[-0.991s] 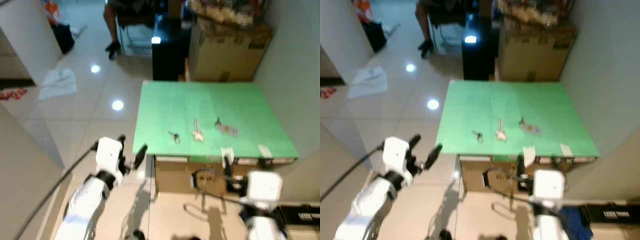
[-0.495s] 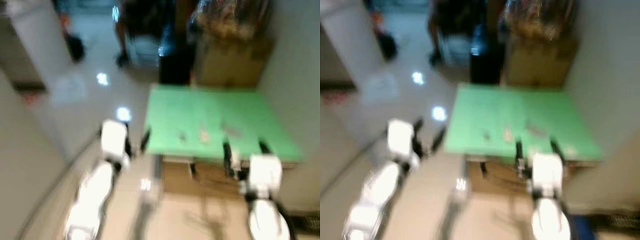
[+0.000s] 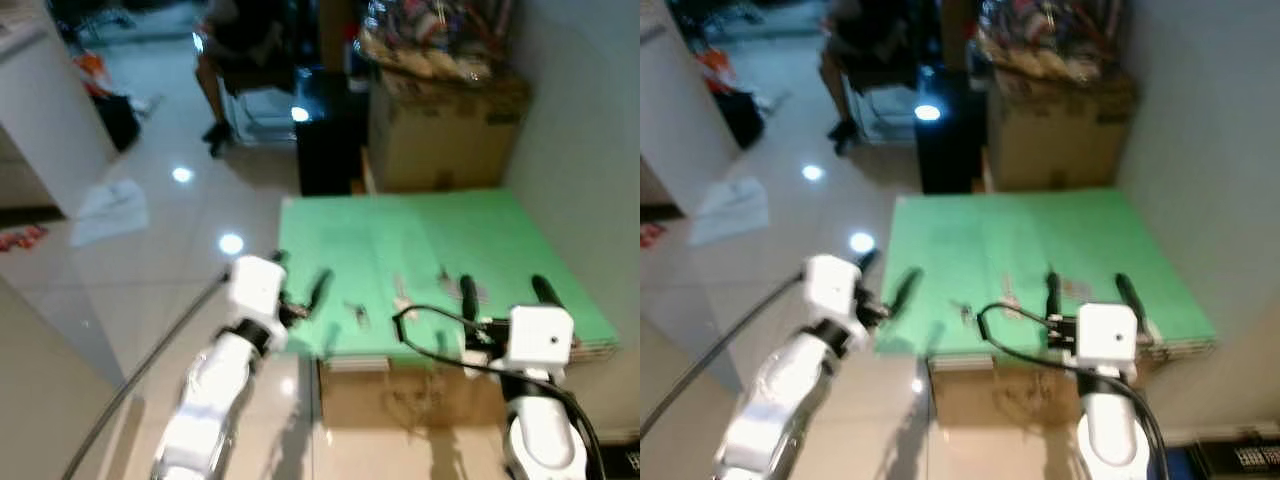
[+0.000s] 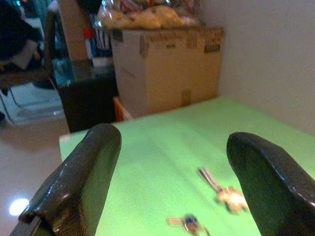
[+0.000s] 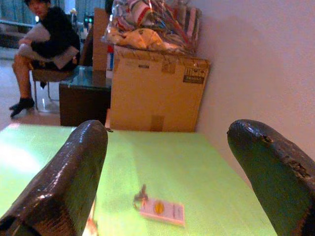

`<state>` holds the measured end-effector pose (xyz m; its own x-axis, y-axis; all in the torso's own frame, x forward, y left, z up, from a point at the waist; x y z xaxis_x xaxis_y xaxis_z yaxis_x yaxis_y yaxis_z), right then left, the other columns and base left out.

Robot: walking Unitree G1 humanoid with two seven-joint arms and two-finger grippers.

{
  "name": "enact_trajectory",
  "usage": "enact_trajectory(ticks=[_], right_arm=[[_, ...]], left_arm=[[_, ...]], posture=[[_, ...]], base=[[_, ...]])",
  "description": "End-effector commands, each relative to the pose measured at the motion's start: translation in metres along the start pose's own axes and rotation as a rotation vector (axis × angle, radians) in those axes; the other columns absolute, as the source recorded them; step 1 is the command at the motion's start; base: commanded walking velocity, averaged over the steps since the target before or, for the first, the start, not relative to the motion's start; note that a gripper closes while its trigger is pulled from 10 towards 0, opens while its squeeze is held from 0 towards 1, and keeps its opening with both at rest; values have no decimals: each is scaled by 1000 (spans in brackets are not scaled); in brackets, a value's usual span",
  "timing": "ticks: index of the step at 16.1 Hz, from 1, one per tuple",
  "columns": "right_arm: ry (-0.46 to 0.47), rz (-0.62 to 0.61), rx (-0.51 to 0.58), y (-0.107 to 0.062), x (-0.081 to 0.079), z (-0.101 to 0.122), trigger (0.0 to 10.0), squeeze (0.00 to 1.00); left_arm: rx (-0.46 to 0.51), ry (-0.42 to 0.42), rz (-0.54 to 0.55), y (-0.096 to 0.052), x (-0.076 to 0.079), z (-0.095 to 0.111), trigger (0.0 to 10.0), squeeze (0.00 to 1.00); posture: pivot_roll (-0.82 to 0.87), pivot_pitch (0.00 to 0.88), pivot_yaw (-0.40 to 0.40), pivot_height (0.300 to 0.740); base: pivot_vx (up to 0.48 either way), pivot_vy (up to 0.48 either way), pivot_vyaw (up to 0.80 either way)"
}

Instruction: Hang keys on a hook

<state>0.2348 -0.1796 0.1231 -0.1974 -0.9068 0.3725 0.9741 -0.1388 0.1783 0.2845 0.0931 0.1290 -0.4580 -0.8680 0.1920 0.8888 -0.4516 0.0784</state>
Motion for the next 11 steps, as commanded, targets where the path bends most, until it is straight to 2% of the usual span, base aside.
enact_trajectory(ticks=[1,3,6,7,8,9,11], right_arm=[[16,8,15,2,-5,5,10000,1000],[25,2,-6,-2,-5,2,10000,1000],[25,51,-138,-44,6,-16,10000,1000],[11,71,-207,-64,11,-27,10000,1000],[2,82,-224,-72,11,-31,10000,1000],[2,96,-217,-71,7,-31,10000,1000],[13,95,-196,-58,4,-29,10000,1000]], left_arm=[[-3,27,11,-3,-8,1,10000,0],[-10,25,-4,-4,-6,-1,10000,0],[-110,37,28,-36,-25,-14,10000,0],[-191,26,34,-55,-33,-26,10000,0],[-256,38,15,-62,-32,-36,10000,0],[-229,5,-2,-57,-27,-34,10000,0],[-146,-4,-44,-40,-13,-23,10000,0]], posture=[[-152,60,49,740],[-153,54,53,740],[-149,62,53,740],[-151,65,51,740],[-146,65,49,740],[-147,65,53,740],[-152,59,52,740]], base=[[480,0,0],[480,0,0],[480,0,0],[480,0,0],[0,0,0],[0,0,0],[122,-330,0]])
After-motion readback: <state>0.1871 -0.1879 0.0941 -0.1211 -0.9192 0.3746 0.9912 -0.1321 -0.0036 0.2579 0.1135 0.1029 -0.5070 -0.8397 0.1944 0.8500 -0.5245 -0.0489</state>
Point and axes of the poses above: a point about 5 cm out from each wrist's last joint towards the gripper, its own y axis pointing out of the wrist towards the gripper, its own z axis along the axis of the wrist's last joint, x = y × z, the point moved 1 cm from there along y, pointing out of the wrist towards the gripper, and after that the axes turned 12 degrees about -y, right-handed, at the moved point
